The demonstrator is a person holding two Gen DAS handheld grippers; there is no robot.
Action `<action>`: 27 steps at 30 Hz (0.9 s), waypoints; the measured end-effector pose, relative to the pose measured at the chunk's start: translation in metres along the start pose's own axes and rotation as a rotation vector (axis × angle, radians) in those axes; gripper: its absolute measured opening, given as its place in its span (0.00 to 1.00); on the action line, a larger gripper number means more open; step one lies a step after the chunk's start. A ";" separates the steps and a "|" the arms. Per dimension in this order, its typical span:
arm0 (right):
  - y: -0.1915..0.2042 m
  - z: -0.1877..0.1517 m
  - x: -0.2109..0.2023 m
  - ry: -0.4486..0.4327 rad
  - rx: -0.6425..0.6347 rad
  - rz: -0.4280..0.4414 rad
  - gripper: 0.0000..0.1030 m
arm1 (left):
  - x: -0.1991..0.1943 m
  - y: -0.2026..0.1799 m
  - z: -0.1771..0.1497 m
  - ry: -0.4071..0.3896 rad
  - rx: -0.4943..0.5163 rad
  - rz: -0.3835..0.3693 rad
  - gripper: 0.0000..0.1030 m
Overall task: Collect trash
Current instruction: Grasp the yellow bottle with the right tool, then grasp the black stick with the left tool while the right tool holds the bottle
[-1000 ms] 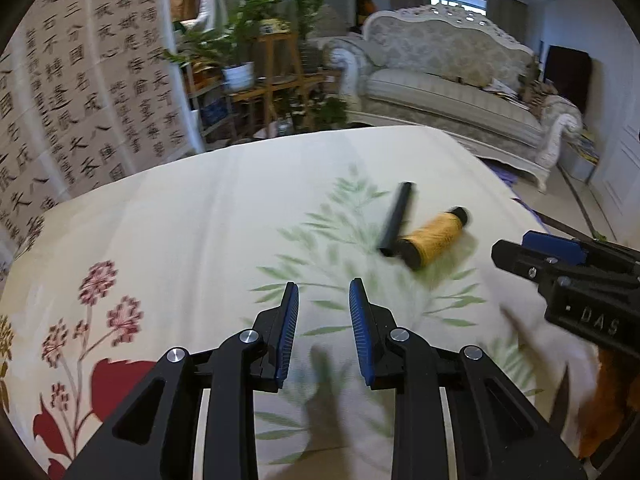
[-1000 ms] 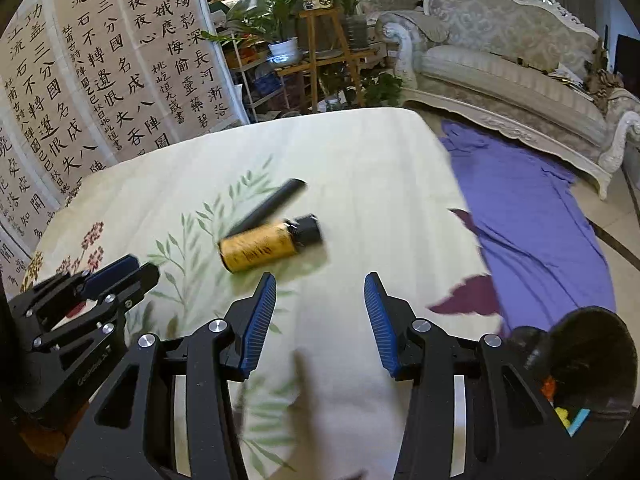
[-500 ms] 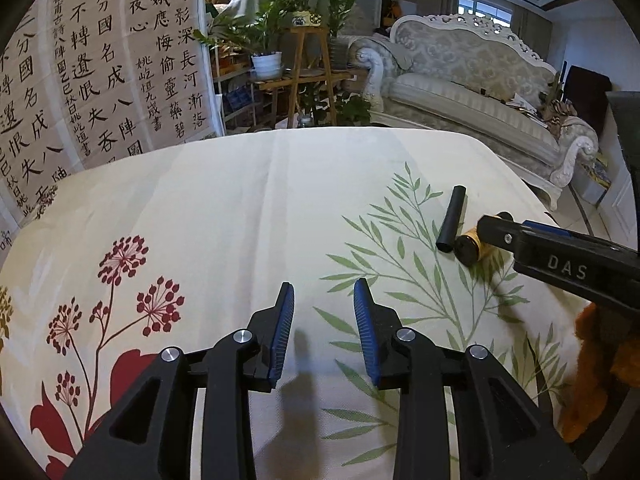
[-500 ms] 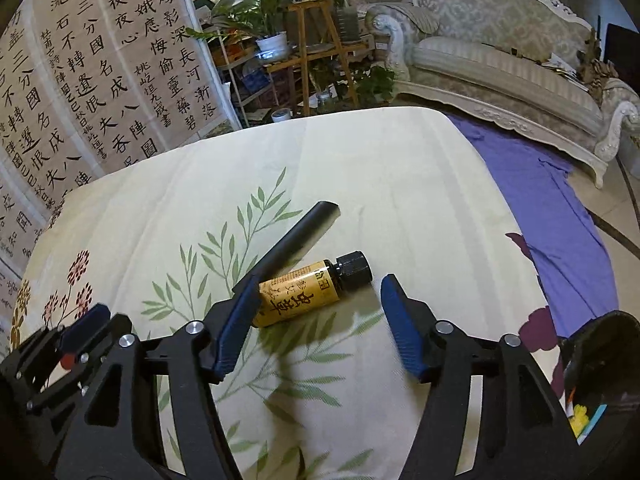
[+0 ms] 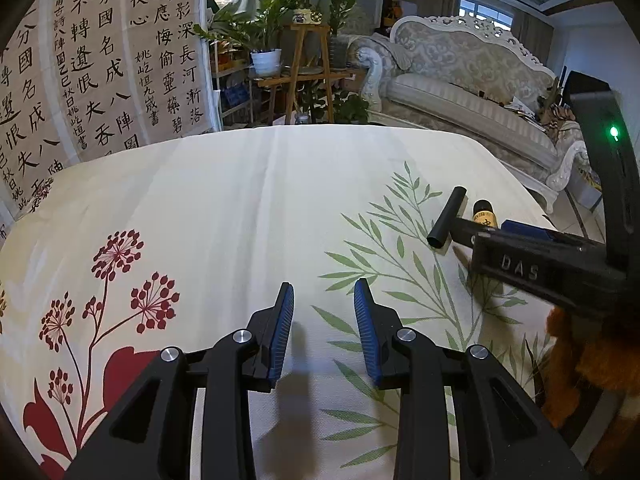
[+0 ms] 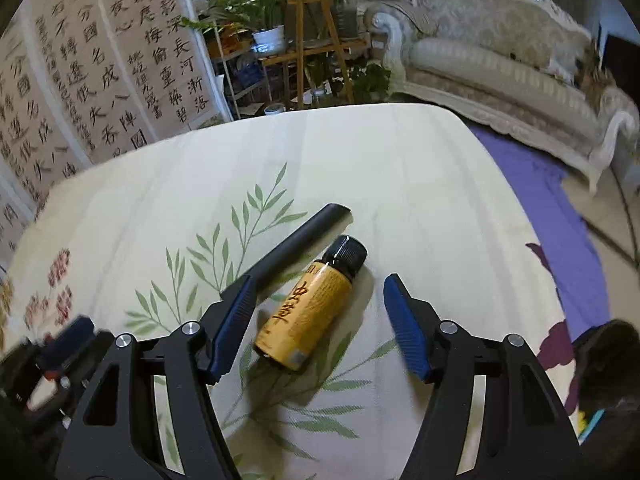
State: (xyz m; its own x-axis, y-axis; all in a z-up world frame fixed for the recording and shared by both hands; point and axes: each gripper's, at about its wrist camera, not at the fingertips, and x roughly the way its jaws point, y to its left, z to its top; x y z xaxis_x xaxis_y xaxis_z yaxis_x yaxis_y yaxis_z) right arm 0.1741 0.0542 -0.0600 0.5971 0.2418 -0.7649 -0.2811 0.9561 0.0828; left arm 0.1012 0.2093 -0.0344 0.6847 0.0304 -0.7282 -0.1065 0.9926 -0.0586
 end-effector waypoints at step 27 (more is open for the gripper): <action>-0.046 -0.009 -0.014 -0.009 -0.024 -0.021 0.22 | 0.025 -0.042 0.026 -0.009 0.074 -0.029 0.47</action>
State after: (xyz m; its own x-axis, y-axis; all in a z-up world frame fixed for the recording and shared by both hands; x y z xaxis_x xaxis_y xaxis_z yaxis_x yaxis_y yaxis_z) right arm 0.1718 0.0055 -0.0593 0.6100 0.2233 -0.7603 -0.2863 0.9568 0.0513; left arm 0.1414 0.1714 -0.0329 0.6933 0.0022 -0.7206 -0.0333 0.9990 -0.0290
